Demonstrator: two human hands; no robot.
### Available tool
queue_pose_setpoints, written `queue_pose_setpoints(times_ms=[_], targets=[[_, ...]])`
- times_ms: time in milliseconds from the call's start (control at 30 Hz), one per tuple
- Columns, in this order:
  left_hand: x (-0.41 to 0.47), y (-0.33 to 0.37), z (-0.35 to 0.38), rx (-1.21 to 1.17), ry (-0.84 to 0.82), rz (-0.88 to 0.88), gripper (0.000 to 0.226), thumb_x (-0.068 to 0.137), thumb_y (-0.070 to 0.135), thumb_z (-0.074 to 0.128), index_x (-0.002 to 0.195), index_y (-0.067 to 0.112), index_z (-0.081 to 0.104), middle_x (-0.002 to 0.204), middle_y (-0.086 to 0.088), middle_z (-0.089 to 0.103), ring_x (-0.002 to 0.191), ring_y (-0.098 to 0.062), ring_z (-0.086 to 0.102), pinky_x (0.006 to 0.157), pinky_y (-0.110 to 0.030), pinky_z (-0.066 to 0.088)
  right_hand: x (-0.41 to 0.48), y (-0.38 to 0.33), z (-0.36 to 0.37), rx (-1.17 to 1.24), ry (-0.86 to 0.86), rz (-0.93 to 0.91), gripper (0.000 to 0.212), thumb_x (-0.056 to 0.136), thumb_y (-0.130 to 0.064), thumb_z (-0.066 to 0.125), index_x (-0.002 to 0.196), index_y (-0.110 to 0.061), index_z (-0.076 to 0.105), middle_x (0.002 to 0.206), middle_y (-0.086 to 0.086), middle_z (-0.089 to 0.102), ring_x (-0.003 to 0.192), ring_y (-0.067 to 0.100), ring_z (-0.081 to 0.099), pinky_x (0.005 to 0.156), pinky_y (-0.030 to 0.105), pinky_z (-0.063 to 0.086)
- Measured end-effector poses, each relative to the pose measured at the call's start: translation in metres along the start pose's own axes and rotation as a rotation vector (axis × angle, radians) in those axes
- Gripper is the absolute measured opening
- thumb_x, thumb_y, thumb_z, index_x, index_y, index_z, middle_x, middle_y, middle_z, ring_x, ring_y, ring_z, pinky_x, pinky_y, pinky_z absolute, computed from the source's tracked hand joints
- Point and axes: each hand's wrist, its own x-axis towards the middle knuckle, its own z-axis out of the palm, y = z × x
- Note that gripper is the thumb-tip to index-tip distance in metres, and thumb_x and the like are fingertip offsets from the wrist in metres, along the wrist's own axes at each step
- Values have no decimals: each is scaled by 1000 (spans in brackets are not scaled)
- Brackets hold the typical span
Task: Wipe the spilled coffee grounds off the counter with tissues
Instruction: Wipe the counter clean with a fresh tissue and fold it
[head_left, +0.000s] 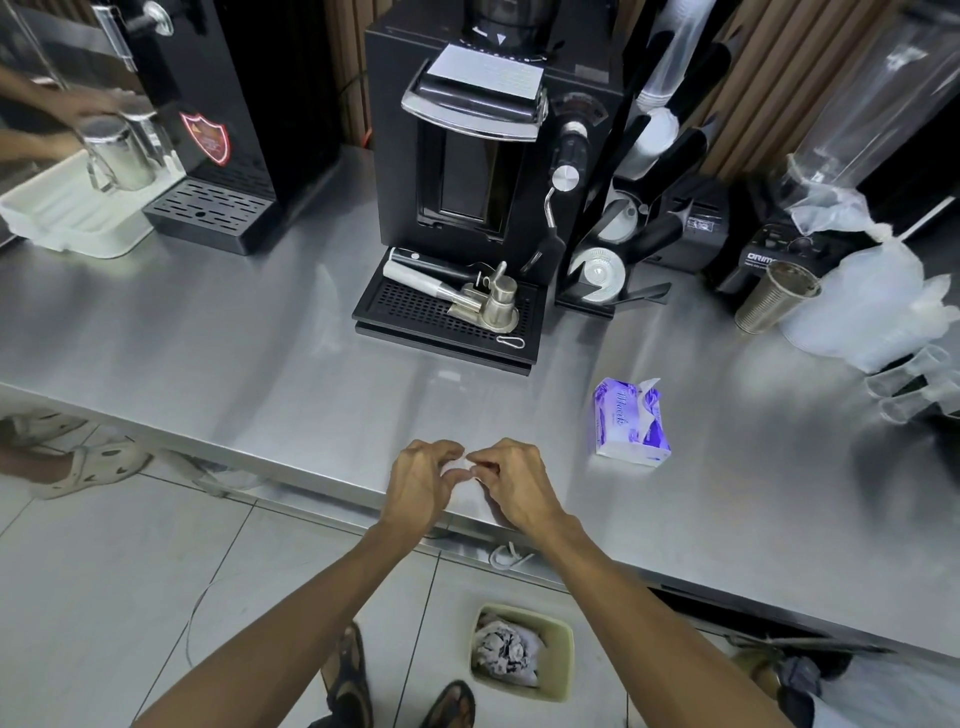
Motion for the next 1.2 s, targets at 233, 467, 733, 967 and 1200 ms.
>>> queue_pose_setpoints(times_ms=[233, 467, 733, 967, 1200], targets=[[-4, -5, 1, 55, -20, 71, 17, 87, 23, 70, 100, 13, 68, 102, -1, 60, 92, -13, 53, 83, -25, 46, -2, 2, 3, 25, 43, -4, 20, 91, -17, 65, 109, -14, 74, 101, 11, 69, 91, 22, 64, 84, 28, 50], [0, -14, 2, 157, -36, 217, 13, 82, 17, 77, 90, 8, 76, 86, -1, 57, 82, -23, 51, 68, -38, 55, 5, 11, -4, 52, -82, -64, 23, 87, -15, 70, 109, -12, 73, 96, 7, 65, 88, 19, 62, 83, 33, 51], [8, -14, -2, 209, -19, 349, 8, 76, 12, 81, 79, 18, 78, 80, 3, 56, 76, -20, 50, 65, -21, 46, 18, 9, -9, 40, -119, -99, 17, 80, -18, 77, 97, -16, 78, 87, 3, 64, 80, 14, 58, 77, 31, 51], [12, -15, 3, 255, 30, 444, 13, 84, 13, 68, 74, 18, 75, 79, 2, 52, 77, -14, 43, 68, -17, 40, 24, 8, -6, -44, -134, -95, 10, 86, -19, 70, 92, -19, 78, 87, 4, 65, 81, 18, 59, 78, 33, 49], [7, -10, 2, 279, 5, 410, 14, 76, 5, 77, 71, 16, 71, 82, 3, 53, 78, -14, 44, 61, -12, 34, 20, 8, -2, -129, -124, -101, 14, 91, -18, 63, 94, -16, 77, 91, 6, 64, 86, 22, 58, 79, 34, 48]])
